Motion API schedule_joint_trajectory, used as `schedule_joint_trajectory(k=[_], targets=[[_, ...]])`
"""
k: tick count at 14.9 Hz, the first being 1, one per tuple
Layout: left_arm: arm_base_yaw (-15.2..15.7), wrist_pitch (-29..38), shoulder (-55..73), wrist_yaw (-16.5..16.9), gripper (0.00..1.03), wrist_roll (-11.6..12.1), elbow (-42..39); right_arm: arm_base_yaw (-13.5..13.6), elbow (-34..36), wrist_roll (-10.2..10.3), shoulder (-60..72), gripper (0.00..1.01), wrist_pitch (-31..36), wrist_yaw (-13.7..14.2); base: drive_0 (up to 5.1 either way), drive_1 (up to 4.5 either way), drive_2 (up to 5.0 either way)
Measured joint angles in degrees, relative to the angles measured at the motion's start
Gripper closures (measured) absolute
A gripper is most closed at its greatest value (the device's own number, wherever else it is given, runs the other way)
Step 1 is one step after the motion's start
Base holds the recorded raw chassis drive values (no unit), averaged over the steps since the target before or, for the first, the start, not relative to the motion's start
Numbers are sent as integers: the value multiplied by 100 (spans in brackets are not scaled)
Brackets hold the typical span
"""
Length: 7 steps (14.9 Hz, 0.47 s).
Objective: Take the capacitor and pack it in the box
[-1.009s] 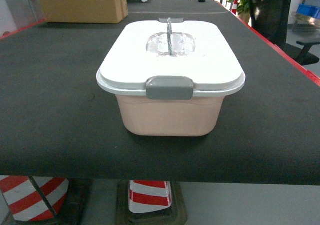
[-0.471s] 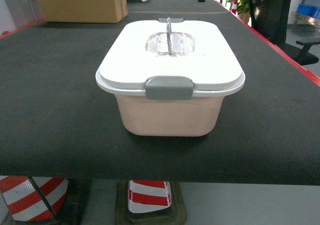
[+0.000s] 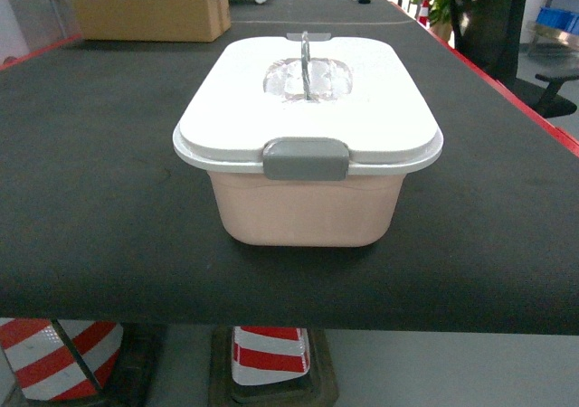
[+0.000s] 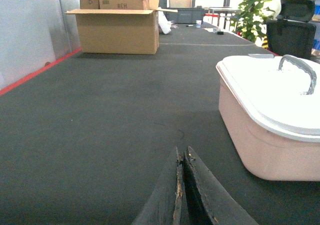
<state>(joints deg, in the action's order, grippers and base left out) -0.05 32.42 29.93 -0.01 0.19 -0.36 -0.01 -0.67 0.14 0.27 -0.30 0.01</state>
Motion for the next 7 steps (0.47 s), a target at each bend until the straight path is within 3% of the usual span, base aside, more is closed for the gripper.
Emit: schedule_joint_trajectory(k=[3,7], targets=[[0,-1241,-986,-2,101,0,63,0,0,0,0,3,0,0,0,0,0],[0,-1829,-1580,0,101,0,66,0,0,0,0,3,0,0,0,0,0]])
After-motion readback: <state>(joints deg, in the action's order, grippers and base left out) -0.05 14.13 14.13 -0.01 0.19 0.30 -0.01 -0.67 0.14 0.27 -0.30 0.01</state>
